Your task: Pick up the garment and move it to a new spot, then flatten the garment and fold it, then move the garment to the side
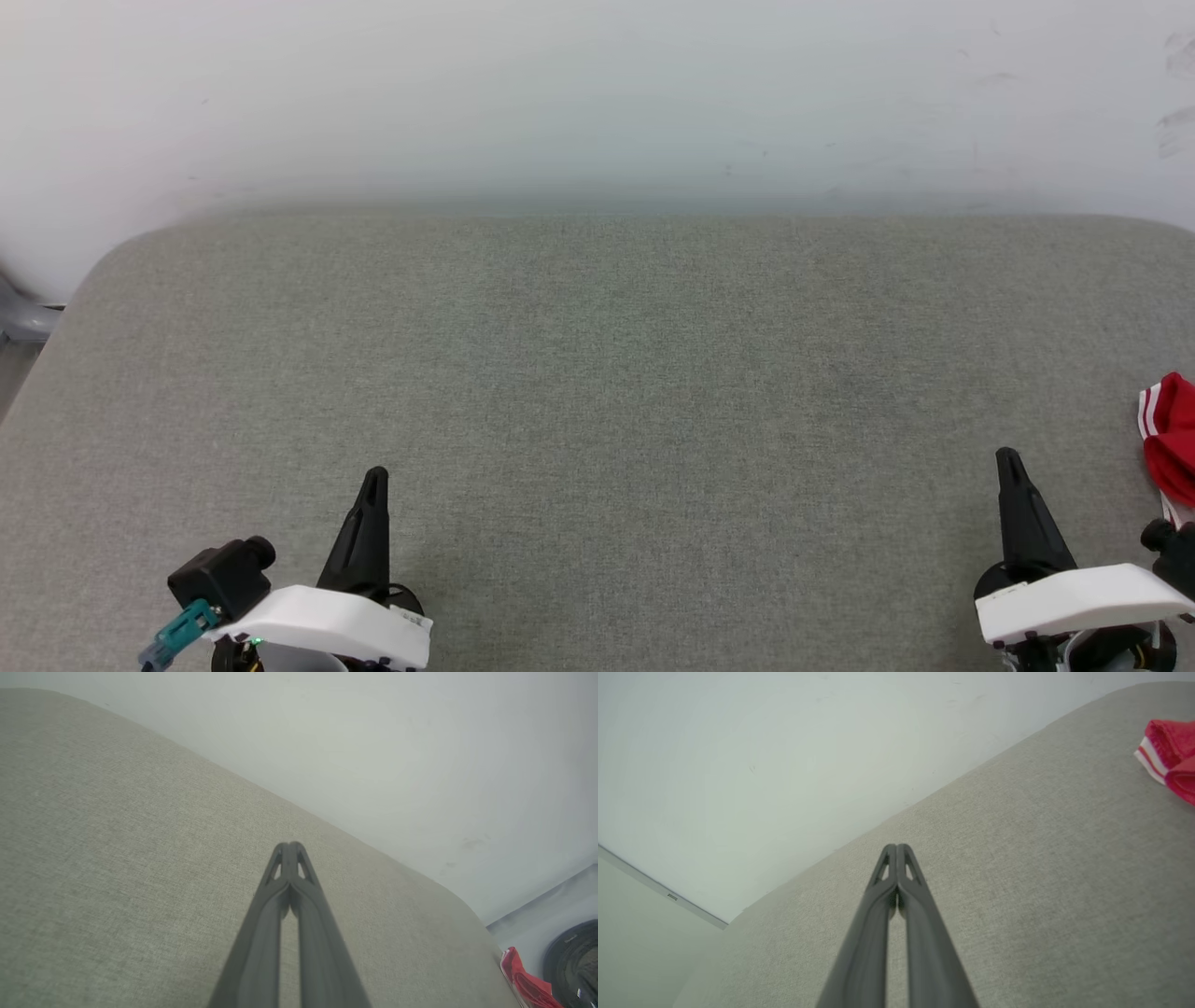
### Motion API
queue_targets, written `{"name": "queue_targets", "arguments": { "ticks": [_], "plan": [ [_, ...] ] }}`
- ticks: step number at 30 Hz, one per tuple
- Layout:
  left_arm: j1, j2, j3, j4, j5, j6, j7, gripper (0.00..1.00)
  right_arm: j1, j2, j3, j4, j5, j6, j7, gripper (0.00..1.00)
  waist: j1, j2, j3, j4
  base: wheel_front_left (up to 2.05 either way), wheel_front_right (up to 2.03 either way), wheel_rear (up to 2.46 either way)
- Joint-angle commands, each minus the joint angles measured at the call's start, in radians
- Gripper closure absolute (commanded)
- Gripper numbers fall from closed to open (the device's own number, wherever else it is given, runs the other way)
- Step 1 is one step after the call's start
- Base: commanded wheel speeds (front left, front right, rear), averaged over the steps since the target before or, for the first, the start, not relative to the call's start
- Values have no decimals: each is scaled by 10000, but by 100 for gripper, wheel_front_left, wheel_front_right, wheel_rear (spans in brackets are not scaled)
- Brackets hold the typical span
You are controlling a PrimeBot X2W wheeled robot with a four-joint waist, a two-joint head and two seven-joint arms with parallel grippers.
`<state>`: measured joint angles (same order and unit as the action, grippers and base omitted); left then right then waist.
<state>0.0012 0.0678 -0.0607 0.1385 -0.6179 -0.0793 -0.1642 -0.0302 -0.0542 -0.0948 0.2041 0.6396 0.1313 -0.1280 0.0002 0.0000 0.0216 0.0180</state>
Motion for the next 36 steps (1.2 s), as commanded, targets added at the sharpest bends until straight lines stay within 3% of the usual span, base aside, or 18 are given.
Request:
{"name": "queue_targets", "arguments": {
  "ticks": [1,36],
  "plan": [
    [-296,87,53,-51,-473,-74,79,100,-313,10,-33,-87,437,-1,94,100,-1,0,-4,-3,0,0,0],
    [-674,151,585,416,-5002,-283,1111,100,-575,28,-111,123,4676,-3,1167,100,-1,0,-67,-65,0,0,0]
  ]
}}
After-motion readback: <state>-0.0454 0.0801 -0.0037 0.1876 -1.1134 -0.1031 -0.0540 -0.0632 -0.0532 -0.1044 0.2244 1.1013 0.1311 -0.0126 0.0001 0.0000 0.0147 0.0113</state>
